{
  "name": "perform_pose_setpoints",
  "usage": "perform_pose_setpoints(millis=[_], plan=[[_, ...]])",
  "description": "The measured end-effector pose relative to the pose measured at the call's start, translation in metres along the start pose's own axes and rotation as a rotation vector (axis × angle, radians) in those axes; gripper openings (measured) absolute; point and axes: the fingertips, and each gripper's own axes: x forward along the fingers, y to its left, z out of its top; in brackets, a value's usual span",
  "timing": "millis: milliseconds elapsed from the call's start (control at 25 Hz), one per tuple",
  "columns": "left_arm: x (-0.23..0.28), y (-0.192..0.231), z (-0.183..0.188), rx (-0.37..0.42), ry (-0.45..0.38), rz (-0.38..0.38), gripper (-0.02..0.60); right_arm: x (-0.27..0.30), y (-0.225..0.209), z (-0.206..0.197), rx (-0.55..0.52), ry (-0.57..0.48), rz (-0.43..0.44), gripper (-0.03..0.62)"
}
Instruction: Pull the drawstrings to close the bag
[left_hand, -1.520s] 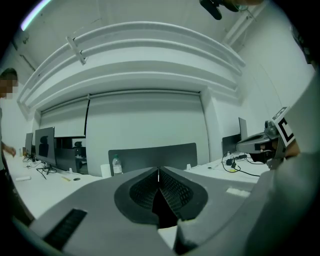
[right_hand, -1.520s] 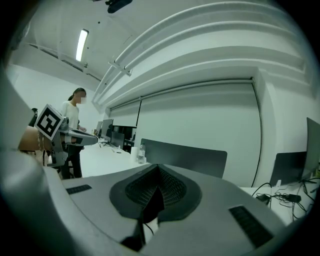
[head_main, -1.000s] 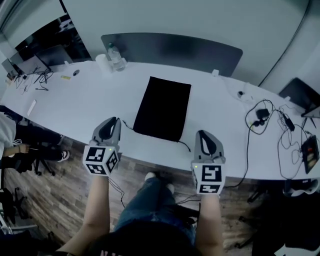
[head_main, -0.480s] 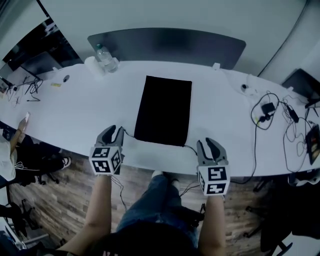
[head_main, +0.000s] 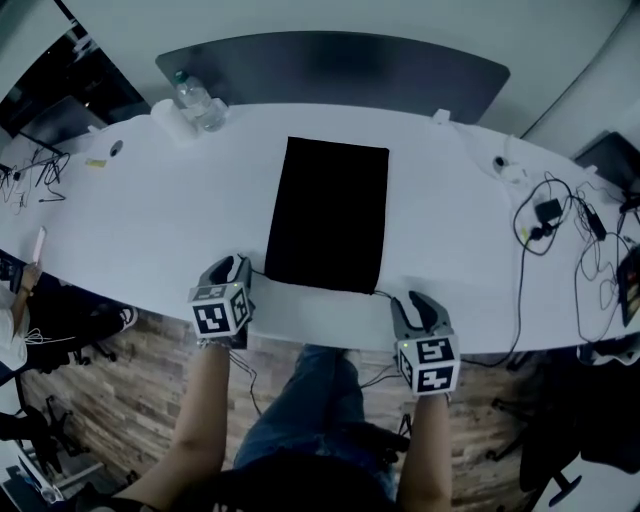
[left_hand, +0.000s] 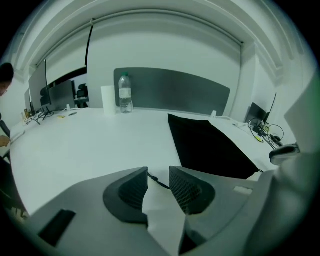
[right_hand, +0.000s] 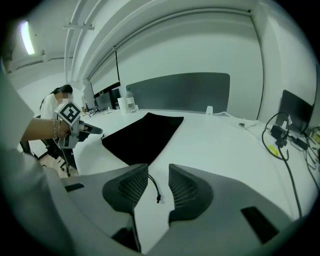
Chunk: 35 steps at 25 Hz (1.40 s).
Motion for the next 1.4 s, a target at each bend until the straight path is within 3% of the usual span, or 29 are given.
perform_pose_setpoints(millis=[200, 480, 600, 720, 840, 880, 1040, 1400], plan=[[0.019, 0.007, -0.014, -0.036, 0.066, 0.044, 0.127, 0.007, 0.005, -0.023, -0.014, 0.083, 0.024, 0.143], [0.024, 0.007, -0.014, -0.007, 0.062, 0.064, 0.13, 0.017, 0.002, -0.048, -0.043, 0.167, 0.023, 0.15], [0.025, 0.003, -0.014, 0.039, 0.069, 0.051, 0.117, 0.02, 0.003, -0.053, -0.068, 0.179, 0.036, 0.152], [0.027, -0.008, -0.014, 0.133, 0.081, 0.058, 0.038, 0.021, 0.002, -0.053, -0.082, 0.188, 0.039, 0.147], [0.028, -0.012, -0.015, 0.192, 0.081, 0.085, 0.018, 0.021, -0.002, -0.053, -0.067, 0.192, 0.024, 0.081], [0.028, -0.011, -0.015, 0.177, 0.084, 0.082, 0.018, 0.021, -0.003, -0.053, -0.076, 0.193, 0.019, 0.021], [0.026, -0.011, -0.013, 0.119, 0.087, 0.053, 0.018, 0.022, -0.002, -0.054, -0.165, 0.232, -0.004, 0.008], [0.005, -0.024, 0.021, 0.161, -0.023, 0.005, 0.014, 0.012, -0.007, -0.027, -0.17, 0.181, -0.04, 0.006]])
